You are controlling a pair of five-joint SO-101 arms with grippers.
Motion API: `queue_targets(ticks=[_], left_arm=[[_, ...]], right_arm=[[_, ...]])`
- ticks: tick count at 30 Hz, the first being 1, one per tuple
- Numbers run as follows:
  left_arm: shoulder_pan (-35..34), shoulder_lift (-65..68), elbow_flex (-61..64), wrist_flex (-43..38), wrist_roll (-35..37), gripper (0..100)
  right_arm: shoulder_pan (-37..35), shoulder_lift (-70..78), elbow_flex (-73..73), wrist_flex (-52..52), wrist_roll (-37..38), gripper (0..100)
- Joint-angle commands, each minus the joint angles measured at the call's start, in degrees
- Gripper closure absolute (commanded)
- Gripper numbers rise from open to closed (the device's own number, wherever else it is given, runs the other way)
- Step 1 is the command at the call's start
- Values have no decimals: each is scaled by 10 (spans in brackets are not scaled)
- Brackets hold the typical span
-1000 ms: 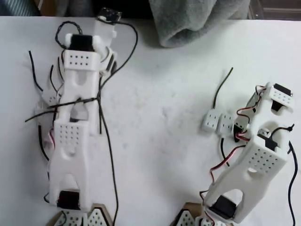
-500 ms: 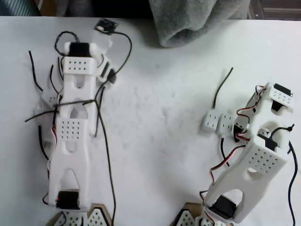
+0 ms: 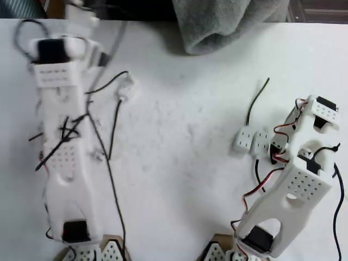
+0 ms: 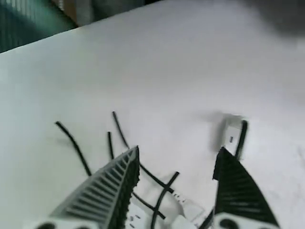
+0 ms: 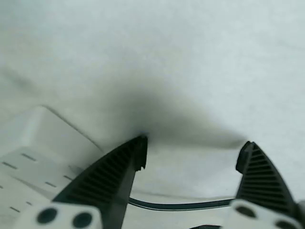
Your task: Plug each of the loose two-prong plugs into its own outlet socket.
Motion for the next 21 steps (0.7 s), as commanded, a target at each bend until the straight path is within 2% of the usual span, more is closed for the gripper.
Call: queue_targets(ticks=[1,6,13,18,21], left_arm=[[-83,-86,-5,4,-1,761],[-166,-161,149,4,-1,760],[-223,-281,409,0,-1,759],[-251,-276,505,-30,-1,756],[-262,-246,537,-62,-1,713]], right_arm=[[-1,7,6,-12,1,683],[-12,7,5,-12,1,683],[-14,7,5,-12,1,683],[-14,7,6,-12,2,683],[-13,7,7,-12,3,683]])
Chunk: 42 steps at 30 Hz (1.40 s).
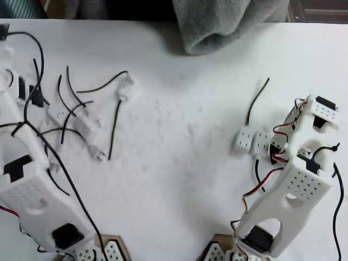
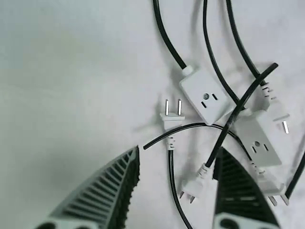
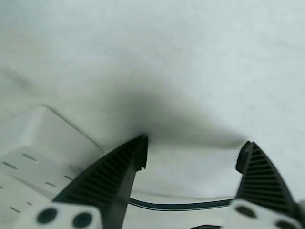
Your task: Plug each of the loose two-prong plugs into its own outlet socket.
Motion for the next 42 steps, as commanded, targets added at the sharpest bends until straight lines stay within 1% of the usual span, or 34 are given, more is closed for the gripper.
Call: queue_targets(ticks=[1,4,6,10,12,18,23,28,30,34,36,39,42], left_arm=[[-18,13,38,-46,-1,707],[-16,50,37,-54,-1,707],[-11,73,33,-69,1,707],[-2,119,24,-117,29,707],[9,145,11,-132,28,707],[44,204,-47,-127,32,707],[55,238,-77,-127,94,707],[56,273,-93,-122,98,711],[55,278,-93,-120,98,746],[57,276,-95,-102,98,856],[59,276,-115,-93,95,903],[59,274,-161,-66,95,942],[59,274,-240,-18,95,950]], right_arm=[[-10,7,7,-12,4,683],[-10,7,7,-12,4,683],[-10,7,7,-12,4,683],[-10,7,7,-12,3,683],[-10,7,7,-12,2,683],[-12,7,6,-12,2,683],[-12,7,6,-12,2,683],[-12,7,6,-12,2,683],[-12,7,6,-12,2,683],[-12,7,6,-12,2,683],[-12,7,6,-12,2,683],[-12,7,6,-12,2,683],[-12,7,6,-12,2,683]])
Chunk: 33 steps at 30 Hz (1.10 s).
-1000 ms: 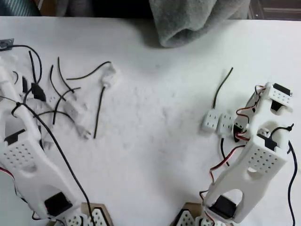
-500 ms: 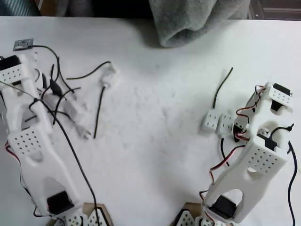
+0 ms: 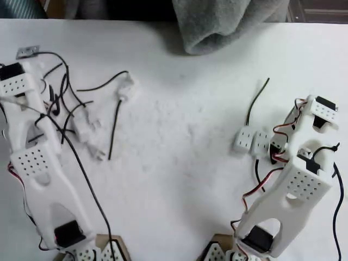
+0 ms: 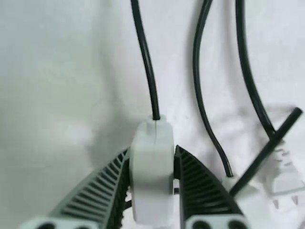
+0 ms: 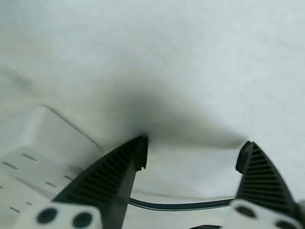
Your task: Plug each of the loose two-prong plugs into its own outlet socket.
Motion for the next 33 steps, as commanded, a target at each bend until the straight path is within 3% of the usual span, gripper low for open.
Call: queue_targets(ticks=[1,10,22,25,30,33], left_arm=[[7,-8,-130,66,3,950],[-4,-8,-282,91,3,950],[-36,-20,-191,94,-67,951],[-37,-58,-115,94,-93,951],[-22,-122,123,88,-127,951],[-23,-125,211,31,-127,951]], right_arm=[[-12,7,6,-12,2,683],[-12,7,6,-12,2,683],[-13,7,5,-12,2,683],[-13,7,5,-12,2,683],[-13,7,5,-12,3,683],[-13,7,5,-12,3,683]])
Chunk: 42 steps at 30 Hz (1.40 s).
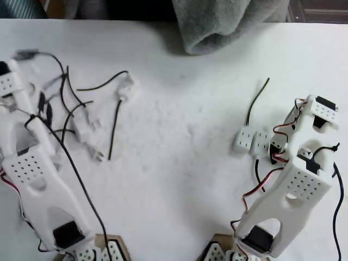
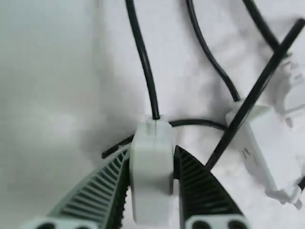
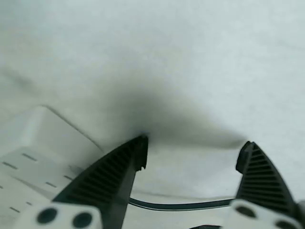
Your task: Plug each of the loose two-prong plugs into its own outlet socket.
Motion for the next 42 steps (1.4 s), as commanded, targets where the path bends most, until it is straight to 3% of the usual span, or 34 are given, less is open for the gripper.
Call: queue_targets(ticks=[1,6,10,19,23,26,31,42], left_arm=[[0,-51,139,-81,-7,951],[-10,-51,167,-124,-8,937],[-13,-57,165,-122,-4,843],[-10,-82,151,-25,-7,814],[-13,-102,146,-18,-7,815],[-10,-98,146,-18,-7,827],[-2,-82,143,-47,-8,972],[36,-161,142,-8,-4,976]], right_arm=[[-13,7,5,-11,3,683],[-13,7,6,-11,3,683],[-13,7,6,-11,3,683],[-13,7,6,-11,2,683],[-13,7,6,-11,2,683],[-13,7,6,-11,3,683],[-13,7,7,-11,3,683],[-12,7,7,-11,4,683]])
